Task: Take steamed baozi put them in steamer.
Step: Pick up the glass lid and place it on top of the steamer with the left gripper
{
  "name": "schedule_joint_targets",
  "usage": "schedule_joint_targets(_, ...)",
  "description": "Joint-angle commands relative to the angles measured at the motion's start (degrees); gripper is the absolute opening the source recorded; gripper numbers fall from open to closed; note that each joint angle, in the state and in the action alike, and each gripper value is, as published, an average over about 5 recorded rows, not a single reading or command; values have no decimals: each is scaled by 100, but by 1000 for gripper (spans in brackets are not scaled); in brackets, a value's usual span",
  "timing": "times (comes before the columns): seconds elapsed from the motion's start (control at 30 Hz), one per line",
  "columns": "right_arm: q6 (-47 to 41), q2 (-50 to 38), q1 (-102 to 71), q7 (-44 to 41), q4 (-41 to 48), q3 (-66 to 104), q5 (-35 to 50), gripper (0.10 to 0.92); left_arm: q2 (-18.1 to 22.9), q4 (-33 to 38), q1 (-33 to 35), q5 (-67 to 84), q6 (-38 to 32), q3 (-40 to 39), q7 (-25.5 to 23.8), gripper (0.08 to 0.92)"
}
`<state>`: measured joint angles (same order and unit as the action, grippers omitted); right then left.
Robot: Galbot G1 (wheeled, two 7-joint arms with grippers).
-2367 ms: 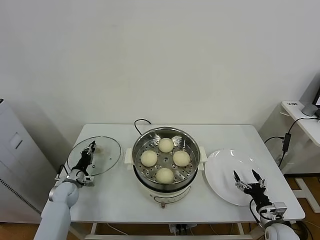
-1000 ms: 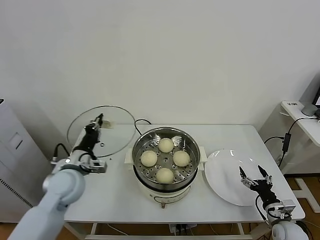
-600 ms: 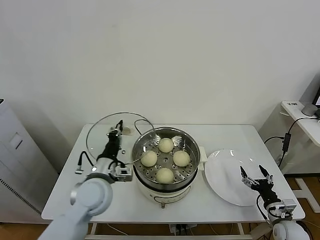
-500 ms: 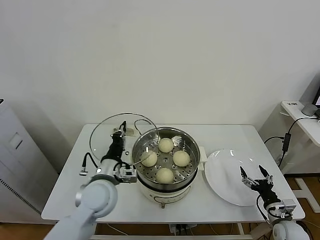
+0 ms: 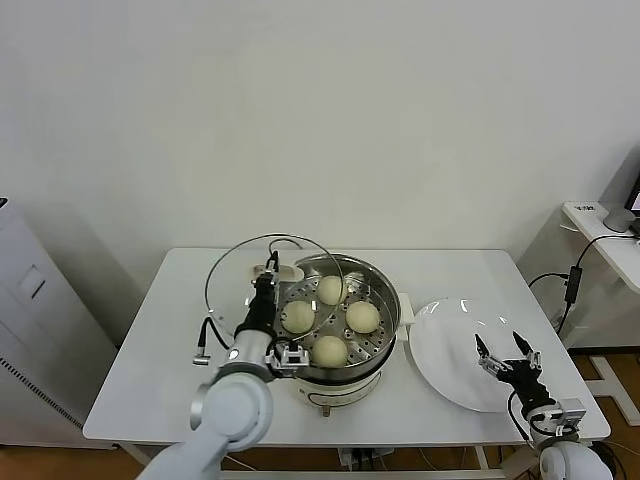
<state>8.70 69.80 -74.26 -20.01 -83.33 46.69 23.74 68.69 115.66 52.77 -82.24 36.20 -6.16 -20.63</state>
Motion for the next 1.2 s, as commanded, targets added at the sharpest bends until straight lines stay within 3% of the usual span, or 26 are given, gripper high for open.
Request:
schedule_joint_targets(0.03,-3,10,2,0,15,10,-6,823,407,-255,-72,-315,129,-376,-39,106)
schedule_joint_targets(1.2,16,30,59,-72,219,38,-13,823,1099,-1064,-188,-375,138,-854,173,106)
